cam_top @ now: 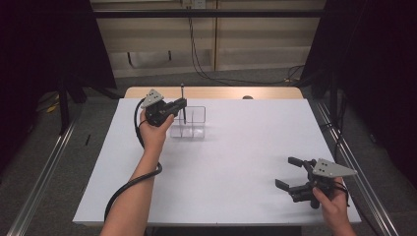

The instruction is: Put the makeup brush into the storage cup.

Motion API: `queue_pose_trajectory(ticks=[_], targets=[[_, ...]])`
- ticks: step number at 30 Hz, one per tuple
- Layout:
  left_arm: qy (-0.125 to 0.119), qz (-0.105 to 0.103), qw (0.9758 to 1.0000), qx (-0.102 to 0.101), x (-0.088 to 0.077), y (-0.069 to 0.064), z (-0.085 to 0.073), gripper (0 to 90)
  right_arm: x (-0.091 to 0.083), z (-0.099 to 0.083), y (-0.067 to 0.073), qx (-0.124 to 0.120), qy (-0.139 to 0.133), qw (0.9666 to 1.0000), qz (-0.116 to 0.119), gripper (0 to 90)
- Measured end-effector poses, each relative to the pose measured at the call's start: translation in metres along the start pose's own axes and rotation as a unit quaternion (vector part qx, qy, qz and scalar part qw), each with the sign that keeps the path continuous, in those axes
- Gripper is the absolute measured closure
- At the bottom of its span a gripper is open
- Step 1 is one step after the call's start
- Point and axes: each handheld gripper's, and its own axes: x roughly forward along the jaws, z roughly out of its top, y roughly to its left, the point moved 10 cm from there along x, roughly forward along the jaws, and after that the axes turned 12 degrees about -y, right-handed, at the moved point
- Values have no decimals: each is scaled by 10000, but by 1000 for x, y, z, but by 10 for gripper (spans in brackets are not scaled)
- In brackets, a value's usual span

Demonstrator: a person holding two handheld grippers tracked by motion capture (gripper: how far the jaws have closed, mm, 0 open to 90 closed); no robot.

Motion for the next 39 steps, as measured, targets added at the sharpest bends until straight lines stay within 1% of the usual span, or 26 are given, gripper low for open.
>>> queue_pose_trajectory(ticks=[11, 15, 17, 22, 25, 27, 29, 30, 31, 32, 33, 35, 36, 38, 39], targets=[[32, 25, 10000, -29, -1, 0, -5, 832, 0, 0, 0, 3, 0, 10000, 4, 46], [41, 20, 10000, -4, -1, 1, -6, 832, 0, 0, 0, 1, -1, 10000, 12, 46], [21, 30, 10000, -56, -2, 1, -6, 832, 0, 0, 0, 2, -2, 10000, 6, 46], [23, 25, 10000, -60, -2, 0, -6, 829, 0, 0, 0, -2, 7, 10000, 12, 46], [28, 29, 10000, -29, -3, 1, -6, 815, 0, 0, 0, -3, 7, 10000, 15, 46], [6, 5, 10000, -62, -3, 0, -5, 776, 0, 0, 0, -1, 6, 10000, 18, 46], [13, -40, 10000, -49, -4, -2, -4, 684, 0, 0, 0, -2, 1, 10000, 23, 46], [13, -63, 10000, -75, -4, -3, -3, 657, 0, 0, 0, -2, 3, 10000, 23, 46], [21, -76, 10000, -57, -4, -3, -3, 622, 0, 0, 0, 1, 7, 10000, 20, 46], [12, -86, 9999, -59, -5, -4, -3, 572, 0, 0, 0, 3, 8, 10000, 21, 46], [7, -89, 9999, -114, -5, -4, -2, 522, 0, 0, 0, 4, 10, 10000, 24, 46], [2, -52, 9999, -133, -6, -4, -1, 467, 0, 0, 1, -8, 10, 10000, 29, 46], [-16, -66, 9998, -176, -7, -4, -1, 425, 1, 0, 1, -8, 7, 10000, 31, 46], [22, -80, 9999, -141, -8, -4, 0, 376, 1, 0, 1, -17, 2, 10000, 34, 46], [4, -97, 9999, -140, -8, -5, 1, 355, 1, 0, 1, -6, 5, 10000, 27, 46]])
